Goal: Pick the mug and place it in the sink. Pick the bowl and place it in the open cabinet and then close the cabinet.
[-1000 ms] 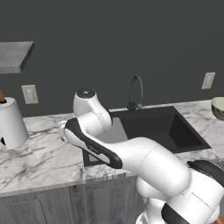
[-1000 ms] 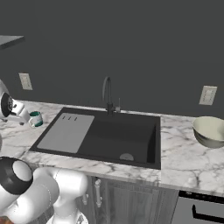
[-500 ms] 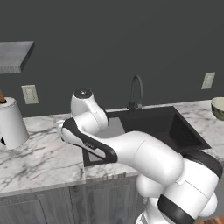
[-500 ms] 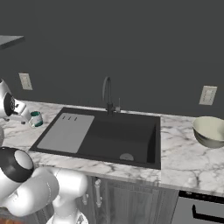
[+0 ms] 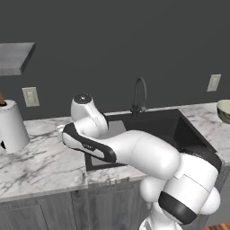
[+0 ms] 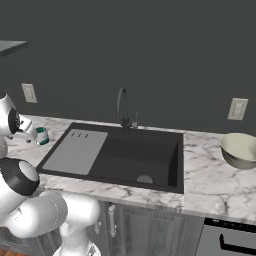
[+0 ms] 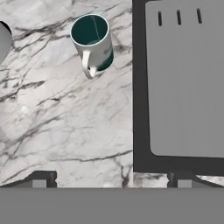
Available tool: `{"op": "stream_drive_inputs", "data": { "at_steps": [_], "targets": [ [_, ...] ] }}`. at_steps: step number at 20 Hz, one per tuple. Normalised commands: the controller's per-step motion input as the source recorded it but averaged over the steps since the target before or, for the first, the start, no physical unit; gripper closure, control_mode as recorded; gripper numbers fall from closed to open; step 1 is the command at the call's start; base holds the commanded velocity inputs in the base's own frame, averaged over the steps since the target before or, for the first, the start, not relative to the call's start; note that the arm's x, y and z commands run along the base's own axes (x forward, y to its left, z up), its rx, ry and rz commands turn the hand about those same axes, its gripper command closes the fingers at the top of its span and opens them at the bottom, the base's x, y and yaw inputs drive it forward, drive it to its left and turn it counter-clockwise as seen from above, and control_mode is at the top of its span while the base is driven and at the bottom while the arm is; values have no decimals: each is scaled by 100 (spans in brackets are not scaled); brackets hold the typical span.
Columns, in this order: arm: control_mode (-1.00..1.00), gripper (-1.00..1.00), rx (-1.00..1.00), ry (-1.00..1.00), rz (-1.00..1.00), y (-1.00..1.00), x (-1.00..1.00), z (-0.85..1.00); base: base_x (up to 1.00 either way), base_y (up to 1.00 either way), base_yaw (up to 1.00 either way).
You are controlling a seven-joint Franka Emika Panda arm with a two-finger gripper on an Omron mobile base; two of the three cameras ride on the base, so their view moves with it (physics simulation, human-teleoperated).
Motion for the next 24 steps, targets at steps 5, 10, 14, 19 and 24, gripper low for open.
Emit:
{"op": "stream_drive_inputs", "data": {
  "at_steps": [5,10,14,19,24],
  "targets": [
    [-100,-100,0,0,0,2,19,-8,0,0,0],
    [-100,-100,0,0,0,3,18,-7,0,0,0],
    [-100,-100,0,0,0,2,17,-6,0,0,0],
    [-100,-100,0,0,0,7,15,-9,0,0,0],
    [-100,-100,0,0,0,12,13,-12,0,0,0]
  ]
}}
